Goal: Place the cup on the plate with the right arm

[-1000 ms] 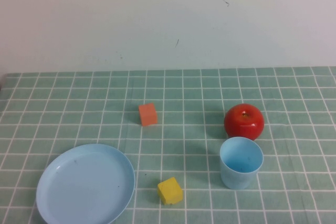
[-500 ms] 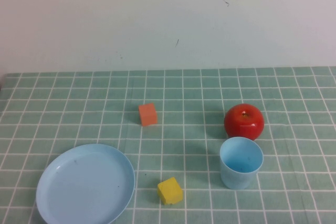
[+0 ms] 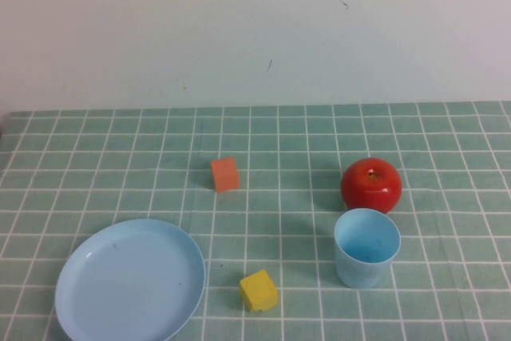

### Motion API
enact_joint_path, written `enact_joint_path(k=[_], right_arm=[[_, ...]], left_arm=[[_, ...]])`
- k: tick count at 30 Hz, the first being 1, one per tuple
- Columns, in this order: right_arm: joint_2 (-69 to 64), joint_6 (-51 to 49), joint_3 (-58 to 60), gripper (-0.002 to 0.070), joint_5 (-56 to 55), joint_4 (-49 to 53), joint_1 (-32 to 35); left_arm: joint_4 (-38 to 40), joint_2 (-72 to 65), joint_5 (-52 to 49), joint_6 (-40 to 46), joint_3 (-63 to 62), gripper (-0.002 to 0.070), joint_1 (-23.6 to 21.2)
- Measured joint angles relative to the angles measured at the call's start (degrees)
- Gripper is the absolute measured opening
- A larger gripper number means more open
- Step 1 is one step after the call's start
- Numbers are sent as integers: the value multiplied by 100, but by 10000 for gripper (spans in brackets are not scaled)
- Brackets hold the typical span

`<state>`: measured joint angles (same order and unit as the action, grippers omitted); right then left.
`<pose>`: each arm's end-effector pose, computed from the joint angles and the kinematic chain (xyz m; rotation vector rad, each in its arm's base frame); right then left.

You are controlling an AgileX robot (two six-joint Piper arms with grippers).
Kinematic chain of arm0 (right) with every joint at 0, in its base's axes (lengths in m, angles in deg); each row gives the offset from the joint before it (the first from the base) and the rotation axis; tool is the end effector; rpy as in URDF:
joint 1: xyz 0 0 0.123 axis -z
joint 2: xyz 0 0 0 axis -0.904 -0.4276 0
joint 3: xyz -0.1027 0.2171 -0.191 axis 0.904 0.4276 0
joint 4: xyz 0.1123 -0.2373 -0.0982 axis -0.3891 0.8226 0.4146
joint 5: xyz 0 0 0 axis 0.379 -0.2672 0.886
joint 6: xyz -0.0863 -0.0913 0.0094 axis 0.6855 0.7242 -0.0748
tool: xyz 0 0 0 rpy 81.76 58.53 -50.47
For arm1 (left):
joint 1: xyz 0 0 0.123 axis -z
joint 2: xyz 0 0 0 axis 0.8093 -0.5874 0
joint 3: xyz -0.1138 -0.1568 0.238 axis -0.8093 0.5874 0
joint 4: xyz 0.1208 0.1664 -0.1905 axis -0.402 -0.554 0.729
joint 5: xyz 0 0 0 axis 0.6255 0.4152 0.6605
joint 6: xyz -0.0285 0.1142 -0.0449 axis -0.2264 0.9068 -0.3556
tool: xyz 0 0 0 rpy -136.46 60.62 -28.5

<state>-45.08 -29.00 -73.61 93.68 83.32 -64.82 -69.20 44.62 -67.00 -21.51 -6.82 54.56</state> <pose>0.0932 -0.0049 0.1607 -0.1135 1.8636 -0.1397 0.0940 -0.0049 0.1670 -0.0171 1.8224 -0.0729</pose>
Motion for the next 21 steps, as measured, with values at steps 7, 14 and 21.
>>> enact_joint_path(k=[7, 14, 21], right_arm=[[0, 0, 0, -3, 11, 526, 0], [0, 0, 0, -3, 11, 562, 0], [0, 0, 0, -3, 11, 571, 0]], left_arm=[[0, 0, 0, 21, 0, -3, 0], [0, 0, 0, 21, 0, -3, 0], [0, 0, 0, 21, 0, -3, 0]])
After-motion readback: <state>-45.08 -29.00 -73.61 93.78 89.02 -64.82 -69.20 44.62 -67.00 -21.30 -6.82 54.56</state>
